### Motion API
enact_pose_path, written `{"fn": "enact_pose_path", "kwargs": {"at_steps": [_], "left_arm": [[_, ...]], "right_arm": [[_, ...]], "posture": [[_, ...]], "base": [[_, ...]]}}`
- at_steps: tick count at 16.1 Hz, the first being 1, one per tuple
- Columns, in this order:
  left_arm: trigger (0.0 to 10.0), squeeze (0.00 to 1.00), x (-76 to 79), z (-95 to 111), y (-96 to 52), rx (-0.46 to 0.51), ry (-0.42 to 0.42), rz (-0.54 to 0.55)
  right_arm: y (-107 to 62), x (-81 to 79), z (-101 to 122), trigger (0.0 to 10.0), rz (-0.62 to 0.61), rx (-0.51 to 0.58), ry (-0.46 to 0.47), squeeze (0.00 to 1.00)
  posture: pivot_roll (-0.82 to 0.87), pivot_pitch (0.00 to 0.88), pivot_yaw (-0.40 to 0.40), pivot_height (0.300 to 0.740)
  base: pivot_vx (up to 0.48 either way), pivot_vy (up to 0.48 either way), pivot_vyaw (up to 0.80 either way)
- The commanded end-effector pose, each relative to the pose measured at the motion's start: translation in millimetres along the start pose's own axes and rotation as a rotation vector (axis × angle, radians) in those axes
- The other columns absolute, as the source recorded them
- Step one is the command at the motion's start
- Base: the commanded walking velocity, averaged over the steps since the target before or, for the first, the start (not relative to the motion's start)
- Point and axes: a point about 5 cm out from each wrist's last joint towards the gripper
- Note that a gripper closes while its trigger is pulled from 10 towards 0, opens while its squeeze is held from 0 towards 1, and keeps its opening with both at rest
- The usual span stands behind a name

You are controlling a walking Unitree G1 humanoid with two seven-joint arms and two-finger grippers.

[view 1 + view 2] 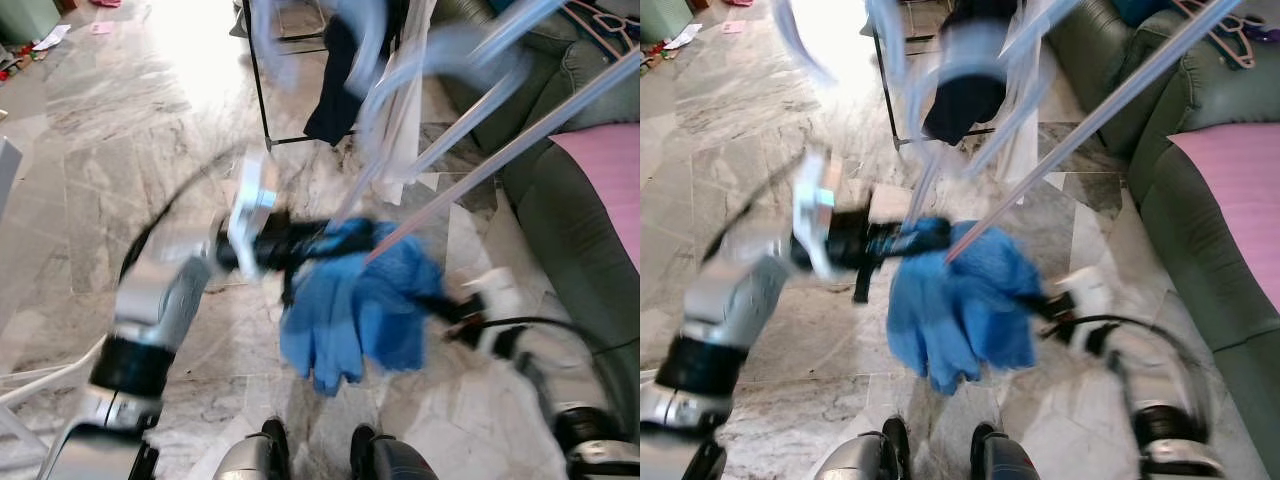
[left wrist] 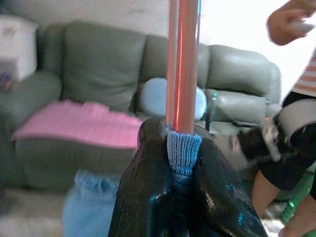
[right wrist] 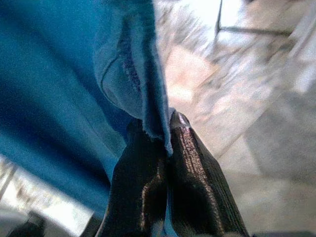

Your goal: Hang hanger

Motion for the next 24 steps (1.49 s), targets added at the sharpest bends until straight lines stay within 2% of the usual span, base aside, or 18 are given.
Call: {"fn": "enact_pose_path", "kwargs": {"at_steps": [1, 2, 4, 7, 11, 14, 16, 19, 22, 24], "left_arm": [[10.0, 0.00, -3.7, -17, -8.8, -0.012, 0.001, 0.054], [10.0, 0.00, -4.4, -21, -10.2, -0.015, -0.006, 0.064], [10.0, 0.00, -7.5, -45, -17.6, -0.034, -0.036, 0.126], [10.0, 0.00, -9.2, -71, -28.4, -0.073, -0.030, 0.195], [10.0, 0.00, -10.1, -99, -44.8, -0.109, 0.000, 0.322], [10.0, 0.00, -10.9, -114, -65.5, -0.153, 0.039, 0.468], [10.0, 0.00, -9.3, -121, -77.9, -0.184, 0.055, 0.534], [10.0, 0.00, -4.4, -124, -96.1, -0.233, 0.137, 0.609], [10.0, 0.00, 1.9, -127, -99.3, -0.254, 0.200, 0.609], [10.0, 0.00, 6.9, -129, -94.3, -0.247, 0.238, 0.570]], "right_arm": [[-6.0, 5.8, 16, 0.0, 0.006, 0.068, -0.026, 0.00], [-6.8, 6.3, 19, 0.0, 0.008, 0.075, -0.035, 0.00], [-9.2, 7.5, 38, 0.0, 0.027, 0.139, -0.051, 0.00], [-12.0, 9.8, 60, 0.0, 0.015, 0.214, -0.052, 0.00], [-18.2, 9.0, 79, 0.0, 0.007, 0.257, -0.045, 0.00], [-27.6, 15.2, 94, 0.0, -0.010, 0.297, -0.032, 0.00], [-32.6, 16.3, 99, 0.0, -0.012, 0.295, -0.033, 0.00], [-39.4, 25.5, 103, 0.0, -0.065, 0.286, -0.039, 0.00], [-33.2, 34.0, 105, 0.0, -0.153, 0.247, -0.042, 0.00], [-21.5, 38.3, 105, 0.0, -0.206, 0.227, 0.017, 0.00]], "posture": [[-0.15, 0.232, 0.014, 0.740], [-0.15, 0.232, 0.014, 0.740], [-0.17, 0.226, 0.012, 0.740], [-0.19, 0.218, 0.010, 0.740], [-0.19, 0.206, 0.003, 0.740], [-0.20, 0.197, -0.002, 0.740], [-0.20, 0.195, -0.002, 0.740], [-0.21, 0.195, -0.007, 0.740], [-0.21, 0.196, -0.007, 0.740], [-0.21, 0.198, -0.005, 0.740]], "base": [[0.000, 0.000, 0.00], [0.000, 0.000, 0.00], [0.000, 0.000, 0.00], [0.000, 0.000, 0.00], [0.000, 0.000, 0.00], [0.000, 0.000, 0.00], [0.000, 0.000, 0.00], [0.000, 0.000, 0.00], [0.000, 0.000, 0.00], [0.000, 0.000, 0.00]]}}
Point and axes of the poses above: a point about 5 cm out from each wrist's last joint towards the gripper, its own y axis pointing out of the wrist towards the gripper, its own z axis along the axis of the wrist's last joint, x = y × z, and after that the axes turned 10 degrees about -y, right-handed
